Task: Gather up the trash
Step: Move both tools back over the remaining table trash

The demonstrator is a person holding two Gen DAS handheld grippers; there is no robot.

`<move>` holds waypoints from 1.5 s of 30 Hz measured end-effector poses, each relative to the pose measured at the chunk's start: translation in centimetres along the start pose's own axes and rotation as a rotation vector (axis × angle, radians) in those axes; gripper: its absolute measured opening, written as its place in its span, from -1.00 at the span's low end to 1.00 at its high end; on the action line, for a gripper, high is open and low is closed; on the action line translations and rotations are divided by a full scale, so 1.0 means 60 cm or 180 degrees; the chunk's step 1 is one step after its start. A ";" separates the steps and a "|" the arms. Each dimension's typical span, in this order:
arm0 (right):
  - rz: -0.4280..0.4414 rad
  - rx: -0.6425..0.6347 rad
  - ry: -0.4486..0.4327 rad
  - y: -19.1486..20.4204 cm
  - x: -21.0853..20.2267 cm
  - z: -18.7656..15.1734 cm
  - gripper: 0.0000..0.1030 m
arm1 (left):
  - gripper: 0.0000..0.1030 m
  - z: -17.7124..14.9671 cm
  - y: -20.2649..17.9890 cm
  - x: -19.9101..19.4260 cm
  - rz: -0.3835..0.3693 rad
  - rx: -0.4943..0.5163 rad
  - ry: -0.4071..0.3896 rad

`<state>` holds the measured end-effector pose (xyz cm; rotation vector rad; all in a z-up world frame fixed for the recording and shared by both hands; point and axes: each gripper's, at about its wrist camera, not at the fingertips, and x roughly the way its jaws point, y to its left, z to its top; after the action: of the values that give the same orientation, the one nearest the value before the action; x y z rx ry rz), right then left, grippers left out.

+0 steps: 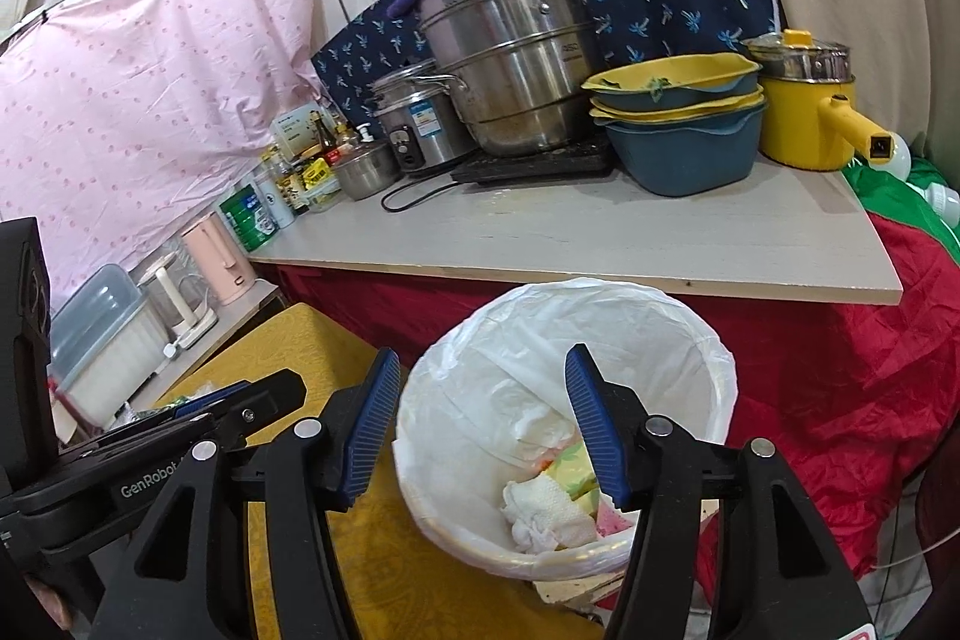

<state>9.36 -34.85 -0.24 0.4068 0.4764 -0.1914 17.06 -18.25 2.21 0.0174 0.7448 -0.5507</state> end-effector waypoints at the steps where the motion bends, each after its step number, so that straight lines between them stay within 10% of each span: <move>1: 0.0015 -0.0018 -0.0003 0.007 -0.003 0.000 0.09 | -0.16 0.000 0.004 -0.005 0.0007 -0.0012 -0.0013; 25: 0.0556 -0.0601 0.0201 0.251 -0.021 -0.056 0.10 | 0.10 -0.064 0.267 -0.186 0.0677 -0.0656 -0.0306; 45: 0.0841 -0.0862 0.0750 0.435 0.111 -0.148 0.10 | 0.49 -0.159 0.545 -0.224 0.1364 -0.1227 -0.0129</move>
<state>18.63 -8.11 -1.93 0.2237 0.6648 0.1781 18.66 18.10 -1.91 -0.1875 0.7703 0.0053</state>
